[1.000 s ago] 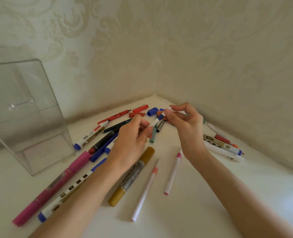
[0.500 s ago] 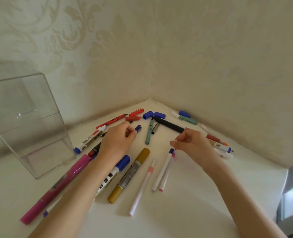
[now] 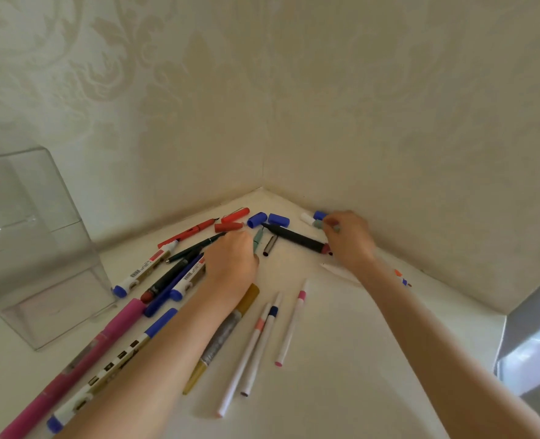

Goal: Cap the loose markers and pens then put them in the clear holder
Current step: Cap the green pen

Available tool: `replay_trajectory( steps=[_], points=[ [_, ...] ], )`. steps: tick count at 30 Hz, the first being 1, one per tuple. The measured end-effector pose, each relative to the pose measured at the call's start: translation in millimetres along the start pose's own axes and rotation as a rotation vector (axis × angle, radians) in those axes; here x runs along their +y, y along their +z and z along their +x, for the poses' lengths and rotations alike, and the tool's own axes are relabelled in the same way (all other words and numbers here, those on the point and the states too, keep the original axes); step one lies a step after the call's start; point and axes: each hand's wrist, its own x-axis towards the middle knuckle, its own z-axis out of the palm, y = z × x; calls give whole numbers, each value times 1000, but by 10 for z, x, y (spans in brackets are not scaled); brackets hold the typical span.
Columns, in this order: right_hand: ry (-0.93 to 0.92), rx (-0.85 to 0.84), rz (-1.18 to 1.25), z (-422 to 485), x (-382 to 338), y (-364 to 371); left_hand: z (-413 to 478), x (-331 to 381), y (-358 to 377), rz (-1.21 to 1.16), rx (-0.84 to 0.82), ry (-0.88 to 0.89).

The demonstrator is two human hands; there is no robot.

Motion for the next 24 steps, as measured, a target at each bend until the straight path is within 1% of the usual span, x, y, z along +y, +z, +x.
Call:
replay_trajectory(
  steps=[3,5,8,10,12,13,17,19,20,21,22,24],
  points=[
    [15,-20,-277,269,118,81,-54,-77,-52,-20,40,32],
    [5,-16,-407,330,150,143,-92,-135,-95,-82,73,49],
    [-7,22,-461,363,177,181,-157,-244,-160,-226,124,90],
    [-13,31,-411,364,171,150,-206,-326,-205,-366,123,114],
    [0,20,-242,333,131,91,-280,-401,-251,-513,101,123],
    [26,10,-102,293,87,58,-324,-437,-279,-572,104,124],
    [149,-60,632,-82,-143,-18,-521,-560,-350,-698,180,116],
    [157,-192,1069,-291,-218,-26,-588,-584,-370,-787,196,119],
    [141,-275,1249,-365,-244,-20,-614,-583,-372,-826,199,132],
    [116,-342,1367,-412,-263,-14,-634,-569,-376,-851,204,153],
    [89,-386,1433,-439,-283,-5,-649,-550,-379,-857,211,179],
    [46,-425,1496,-459,-305,11,-666,-502,-386,-840,228,237]
  ],
)
